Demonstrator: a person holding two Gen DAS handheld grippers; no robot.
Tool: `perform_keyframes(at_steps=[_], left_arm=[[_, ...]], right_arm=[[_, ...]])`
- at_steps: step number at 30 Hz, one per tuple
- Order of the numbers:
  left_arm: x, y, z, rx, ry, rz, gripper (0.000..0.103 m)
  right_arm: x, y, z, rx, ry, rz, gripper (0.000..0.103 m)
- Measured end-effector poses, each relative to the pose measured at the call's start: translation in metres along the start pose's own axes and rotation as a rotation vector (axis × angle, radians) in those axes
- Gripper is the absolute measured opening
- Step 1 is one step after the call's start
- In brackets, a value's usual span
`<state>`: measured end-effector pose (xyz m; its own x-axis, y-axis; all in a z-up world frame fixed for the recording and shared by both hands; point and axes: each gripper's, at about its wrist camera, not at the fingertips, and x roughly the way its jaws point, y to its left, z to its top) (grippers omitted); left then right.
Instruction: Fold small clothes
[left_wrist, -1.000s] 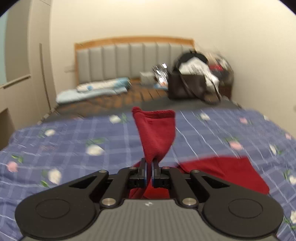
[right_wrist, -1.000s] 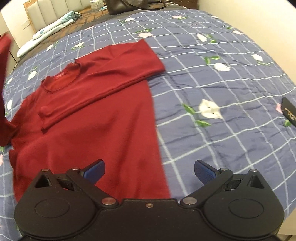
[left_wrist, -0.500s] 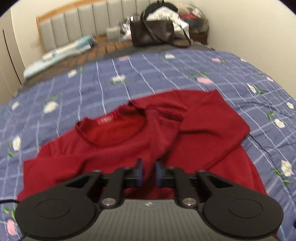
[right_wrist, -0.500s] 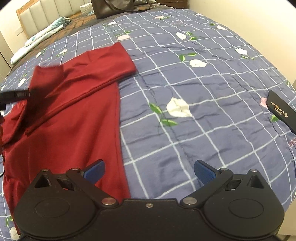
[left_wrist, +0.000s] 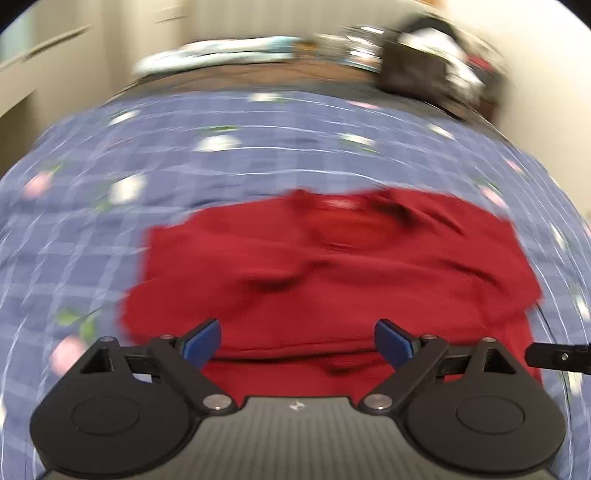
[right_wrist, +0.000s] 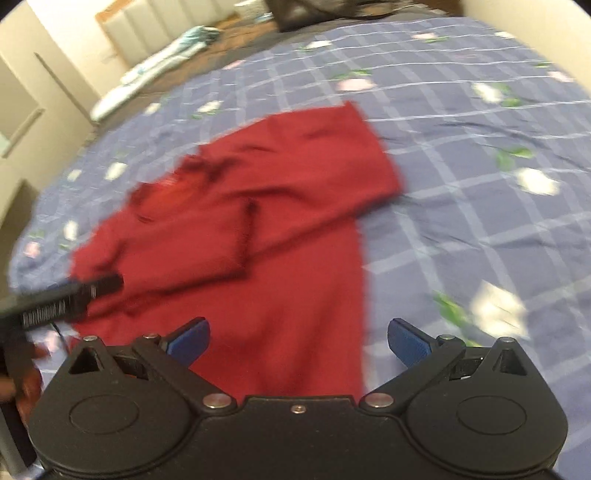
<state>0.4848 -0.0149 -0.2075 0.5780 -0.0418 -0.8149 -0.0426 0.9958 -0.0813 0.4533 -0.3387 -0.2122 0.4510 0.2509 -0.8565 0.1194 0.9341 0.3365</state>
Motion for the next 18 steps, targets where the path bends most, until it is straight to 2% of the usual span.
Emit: perform_keyframes(at_steps=[4,8,10,14,16,17,18], left_arm=[[-0.009,0.068,0.006,-0.217,-0.021,0.103,0.099],[0.000,0.122,0.014,-0.355,-0.029,0.148,0.099],[0.011,0.145,0.018,-0.426,-0.031,0.127,0.099],[0.037,0.175,0.026,-0.540,0.003,0.028,0.096],[0.055,0.184,0.028,-0.580,0.056,-0.021,0.090],[0.062,0.187,0.029,-0.594,0.084,-0.049,0.084],[0.070,0.189,0.030,-0.610,0.118,-0.076,0.075]], right_arm=[[0.024,0.028,0.027,-0.060,0.000,0.045,0.099],[0.044,0.050,0.045,-0.114,0.001,0.041,0.092],[0.055,0.055,0.052,-0.128,0.007,0.031,0.089],[0.080,0.057,0.061,-0.130,0.021,0.003,0.077],[0.090,0.055,0.064,-0.116,0.032,-0.014,0.066],[0.093,0.054,0.064,-0.110,0.035,-0.020,0.062],[0.096,0.054,0.065,-0.104,0.037,-0.028,0.056]])
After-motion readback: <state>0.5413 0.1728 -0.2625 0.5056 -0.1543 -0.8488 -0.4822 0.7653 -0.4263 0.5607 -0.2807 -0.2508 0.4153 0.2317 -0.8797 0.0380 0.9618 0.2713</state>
